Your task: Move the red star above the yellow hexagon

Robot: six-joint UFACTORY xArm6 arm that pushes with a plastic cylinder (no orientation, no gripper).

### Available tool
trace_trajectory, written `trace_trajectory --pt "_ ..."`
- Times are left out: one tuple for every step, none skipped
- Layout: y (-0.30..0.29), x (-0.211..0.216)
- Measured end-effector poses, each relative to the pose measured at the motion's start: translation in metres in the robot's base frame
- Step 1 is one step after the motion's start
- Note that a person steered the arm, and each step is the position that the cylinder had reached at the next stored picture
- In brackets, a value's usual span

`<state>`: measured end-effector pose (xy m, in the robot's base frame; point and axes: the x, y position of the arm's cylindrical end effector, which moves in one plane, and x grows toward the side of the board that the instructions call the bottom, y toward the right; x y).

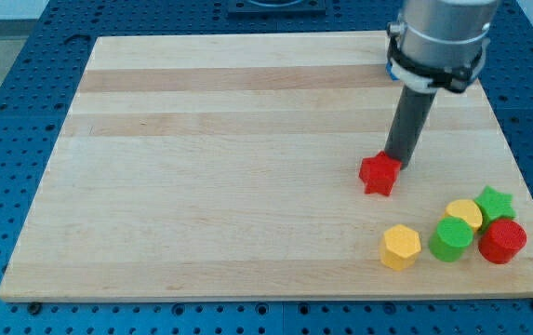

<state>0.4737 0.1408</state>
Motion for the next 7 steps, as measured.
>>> trace_trajectory --pt "-0.001 0.013" --pt "-0.002 -0.016" --pt "-0.032 -0.028" --pt "-0.052 -0.005" --pt "-0.051 0.016" --pt "-0.050 0.034" --pt "-0.050 0.049"
